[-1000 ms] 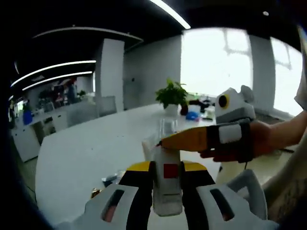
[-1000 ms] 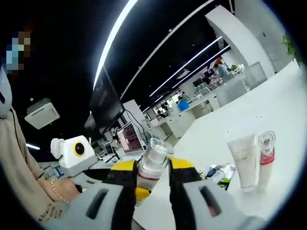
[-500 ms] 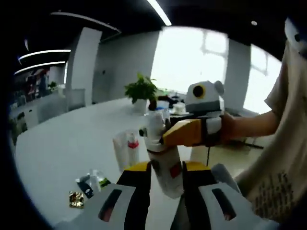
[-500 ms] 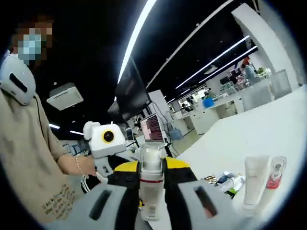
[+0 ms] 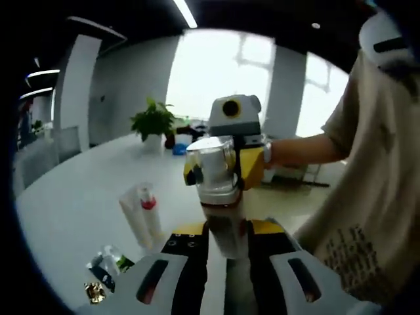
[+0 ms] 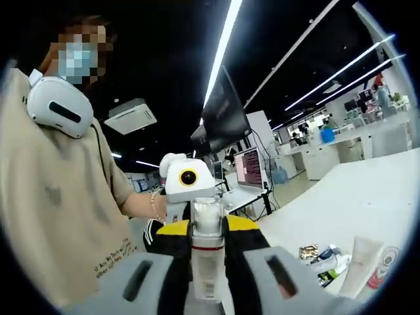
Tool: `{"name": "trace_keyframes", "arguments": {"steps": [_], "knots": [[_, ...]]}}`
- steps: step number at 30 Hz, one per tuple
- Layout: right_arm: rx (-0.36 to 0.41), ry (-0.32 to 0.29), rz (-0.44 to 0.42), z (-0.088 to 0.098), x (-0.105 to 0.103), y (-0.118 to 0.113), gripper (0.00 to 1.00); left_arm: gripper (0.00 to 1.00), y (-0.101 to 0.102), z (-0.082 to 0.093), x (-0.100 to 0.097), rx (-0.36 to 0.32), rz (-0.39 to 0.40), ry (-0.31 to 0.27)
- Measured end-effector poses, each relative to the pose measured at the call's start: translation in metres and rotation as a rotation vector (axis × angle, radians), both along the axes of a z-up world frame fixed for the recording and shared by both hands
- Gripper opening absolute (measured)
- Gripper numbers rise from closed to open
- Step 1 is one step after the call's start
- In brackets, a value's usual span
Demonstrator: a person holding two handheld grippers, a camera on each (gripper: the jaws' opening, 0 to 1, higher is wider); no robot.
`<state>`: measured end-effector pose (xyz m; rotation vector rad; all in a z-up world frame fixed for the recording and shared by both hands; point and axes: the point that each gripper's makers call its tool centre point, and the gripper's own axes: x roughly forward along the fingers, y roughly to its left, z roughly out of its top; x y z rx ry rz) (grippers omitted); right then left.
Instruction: Arrange the skincare products in the storage area until every visible bottle or jar stands upright without overlapping.
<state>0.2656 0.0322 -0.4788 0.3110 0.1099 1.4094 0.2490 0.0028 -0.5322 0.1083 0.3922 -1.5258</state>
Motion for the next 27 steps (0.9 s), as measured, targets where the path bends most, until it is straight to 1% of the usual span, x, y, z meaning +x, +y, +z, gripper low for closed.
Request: {"name": "trace_keyframes", "arguments": {"steps": [3, 4, 8, 10, 12, 13, 14, 15, 16, 17, 21, 23, 25, 26, 27], "knots": [[-0.004, -0.006, 0.023, -0.001, -0.004, 0.001, 0.18, 0.2, -0.006, -0.001, -0.001, 0.003, -0.022, -0.001], [-0.01, -0.009, 0.025, -0.002, -0.004, 0.001, 0.18, 0.19, -0.008, -0.003, -0.001, 0.013, -0.032, -0.003], [-0.036, -0.015, 0.002, -0.009, -0.001, -0.004, 0.18, 0.19, -0.011, -0.011, 0.004, 0.037, -0.026, -0.01], [-0.077, -0.018, -0.045, -0.017, 0.006, -0.008, 0.19, 0.18, -0.012, -0.018, 0.012, 0.069, 0.009, -0.014], [-0.1, -0.004, -0.098, -0.024, 0.013, -0.011, 0.2, 0.17, -0.013, -0.025, 0.023, 0.096, 0.049, -0.058], [-0.118, 0.009, -0.144, -0.03, 0.018, -0.013, 0.21, 0.17, -0.014, -0.03, 0.028, 0.119, 0.069, -0.069], [-0.13, 0.011, -0.17, -0.034, 0.02, -0.015, 0.21, 0.17, -0.016, -0.034, 0.03, 0.126, 0.074, -0.075], [-0.151, 0.007, -0.222, -0.04, 0.025, -0.018, 0.22, 0.17, -0.018, -0.04, 0.036, 0.14, 0.098, -0.095], [-0.166, 0.005, -0.249, -0.043, 0.027, -0.02, 0.22, 0.17, -0.019, -0.043, 0.037, 0.144, 0.105, -0.094], [-0.201, -0.007, -0.296, -0.049, 0.03, -0.023, 0.22, 0.17, -0.021, -0.048, 0.039, 0.15, 0.114, -0.093], [-0.27, -0.026, -0.438, -0.063, 0.038, -0.031, 0.23, 0.17, -0.029, -0.059, 0.044, 0.138, 0.128, -0.072], [-0.304, -0.026, -0.493, -0.072, 0.041, -0.035, 0.23, 0.17, -0.033, -0.068, 0.047, 0.146, 0.13, -0.081], [-0.347, -0.028, -0.534, -0.08, 0.045, -0.04, 0.23, 0.17, -0.036, -0.075, 0.049, 0.165, 0.124, -0.102], [-0.351, -0.004, -0.549, -0.085, 0.046, -0.042, 0.23, 0.17, -0.037, -0.079, 0.05, 0.173, 0.127, -0.108], [-0.369, -0.006, -0.568, -0.091, 0.048, -0.044, 0.23, 0.17, -0.038, -0.084, 0.052, 0.181, 0.123, -0.121]]}}
